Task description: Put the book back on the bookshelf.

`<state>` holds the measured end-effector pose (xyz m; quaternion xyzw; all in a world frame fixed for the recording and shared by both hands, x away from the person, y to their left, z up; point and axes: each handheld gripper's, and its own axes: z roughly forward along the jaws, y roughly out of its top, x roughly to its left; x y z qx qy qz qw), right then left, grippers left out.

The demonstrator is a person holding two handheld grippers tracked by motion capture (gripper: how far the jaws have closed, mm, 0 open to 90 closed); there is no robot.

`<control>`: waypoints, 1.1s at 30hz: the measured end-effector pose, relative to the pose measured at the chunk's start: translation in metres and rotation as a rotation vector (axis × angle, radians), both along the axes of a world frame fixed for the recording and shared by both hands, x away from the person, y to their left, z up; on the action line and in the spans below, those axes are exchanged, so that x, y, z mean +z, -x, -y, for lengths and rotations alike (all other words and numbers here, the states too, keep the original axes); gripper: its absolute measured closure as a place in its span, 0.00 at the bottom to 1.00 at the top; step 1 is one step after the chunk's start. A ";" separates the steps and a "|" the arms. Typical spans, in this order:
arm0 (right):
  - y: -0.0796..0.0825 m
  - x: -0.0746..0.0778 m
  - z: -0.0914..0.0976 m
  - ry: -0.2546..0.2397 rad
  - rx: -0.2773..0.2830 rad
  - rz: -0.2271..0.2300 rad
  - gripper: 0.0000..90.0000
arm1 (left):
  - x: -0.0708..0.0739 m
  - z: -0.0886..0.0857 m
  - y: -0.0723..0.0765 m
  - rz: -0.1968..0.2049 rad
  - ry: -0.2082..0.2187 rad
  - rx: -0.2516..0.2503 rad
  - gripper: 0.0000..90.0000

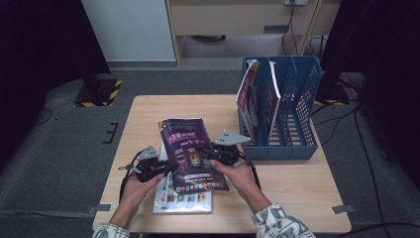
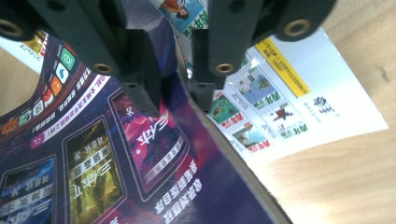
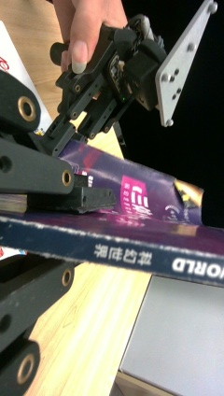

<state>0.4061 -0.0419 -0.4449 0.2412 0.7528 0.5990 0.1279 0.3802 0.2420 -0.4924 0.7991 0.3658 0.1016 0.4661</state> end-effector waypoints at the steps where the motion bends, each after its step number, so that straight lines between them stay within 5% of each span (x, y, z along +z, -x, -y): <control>1: 0.000 0.000 0.001 0.000 -0.001 0.003 0.90 | 0.001 0.000 0.000 0.005 0.000 0.003 0.84; 10: 0.001 0.009 0.001 -0.009 0.003 0.034 0.89 | 0.011 -0.003 0.002 0.079 -0.009 0.038 0.87; 16: 0.002 0.017 0.002 -0.040 0.012 0.046 0.84 | 0.026 -0.006 0.008 0.176 -0.022 0.078 0.89; 27: 0.008 0.029 -0.003 -0.007 0.046 0.090 0.80 | 0.037 -0.014 0.013 0.241 0.008 0.122 0.93; 33: 0.008 0.032 -0.005 -0.011 0.058 0.074 0.72 | 0.037 -0.017 0.013 0.262 0.020 0.098 0.94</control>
